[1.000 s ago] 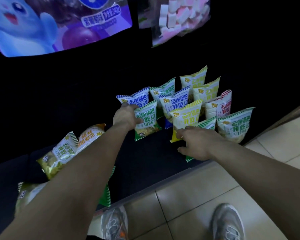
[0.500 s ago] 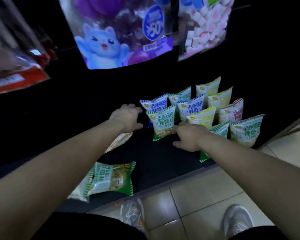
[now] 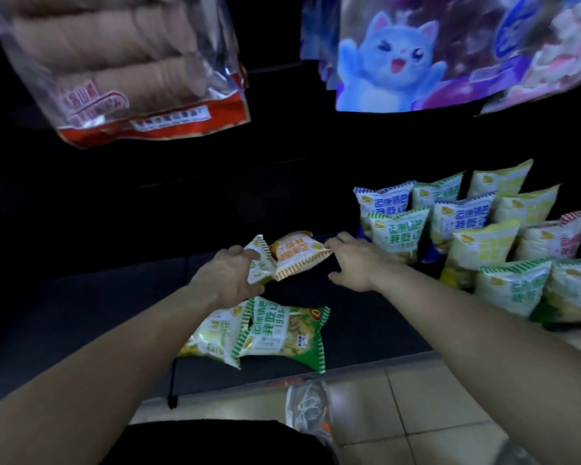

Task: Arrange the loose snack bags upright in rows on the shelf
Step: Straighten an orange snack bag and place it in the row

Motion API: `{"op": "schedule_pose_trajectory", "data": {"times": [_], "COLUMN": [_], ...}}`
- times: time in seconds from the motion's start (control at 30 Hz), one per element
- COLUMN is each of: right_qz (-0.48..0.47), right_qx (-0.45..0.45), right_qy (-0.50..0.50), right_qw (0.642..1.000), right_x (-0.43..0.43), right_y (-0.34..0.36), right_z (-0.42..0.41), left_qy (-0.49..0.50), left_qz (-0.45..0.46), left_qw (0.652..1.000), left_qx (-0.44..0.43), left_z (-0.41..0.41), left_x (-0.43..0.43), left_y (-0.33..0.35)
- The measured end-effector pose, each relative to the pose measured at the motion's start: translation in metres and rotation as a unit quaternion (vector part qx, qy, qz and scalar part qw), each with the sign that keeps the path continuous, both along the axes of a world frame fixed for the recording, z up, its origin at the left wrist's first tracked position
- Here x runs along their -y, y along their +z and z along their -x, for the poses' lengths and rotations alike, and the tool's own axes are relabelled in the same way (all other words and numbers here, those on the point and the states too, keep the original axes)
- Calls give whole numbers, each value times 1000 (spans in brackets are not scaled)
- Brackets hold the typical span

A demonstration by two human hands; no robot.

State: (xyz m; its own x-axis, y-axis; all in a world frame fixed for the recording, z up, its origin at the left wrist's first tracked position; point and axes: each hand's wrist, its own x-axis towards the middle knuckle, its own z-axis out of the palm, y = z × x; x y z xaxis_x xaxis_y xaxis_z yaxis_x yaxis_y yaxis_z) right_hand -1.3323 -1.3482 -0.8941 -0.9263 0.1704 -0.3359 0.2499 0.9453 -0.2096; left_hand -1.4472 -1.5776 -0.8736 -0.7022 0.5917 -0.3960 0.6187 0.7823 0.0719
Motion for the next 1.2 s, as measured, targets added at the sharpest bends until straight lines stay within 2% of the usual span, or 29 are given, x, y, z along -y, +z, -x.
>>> {"op": "schedule_pose_trajectory", "data": {"times": [0.27, 0.37, 0.43, 0.57, 0.73, 0.93, 1.07, 1.2], "right_qz": [-63, -95, -81, 5, 76, 120, 212, 309], "right_qx": [-12, -62, -81, -109, -100, -103, -153, -196], "right_qy": [15, 18, 23, -15, -66, -96, -139, -171], "right_qw": [998, 993, 993, 994, 990, 983, 955, 915], "right_x": [21, 21, 15, -5, -31, -42, -48, -57], "right_y": [-85, -96, -92, -46, 37, 119, 147, 152], "right_z": [67, 73, 73, 54, -10, -106, -153, -181], "left_qy": [28, 25, 21, 25, 28, -44, -88, -86], "left_qz": [-63, -70, -76, -110, -181, -276, -309, -339], "left_qw": [998, 997, 997, 993, 983, 955, 929, 914], "left_qx": [5, 13, 27, 31, 22, 101, 185, 205], "left_z": [32, 35, 36, 35, 12, -55, -103, -131], "left_x": [-8, -13, -15, -21, -41, -75, -98, -112], "left_y": [-31, -35, -34, -20, 16, 81, 105, 111]}}
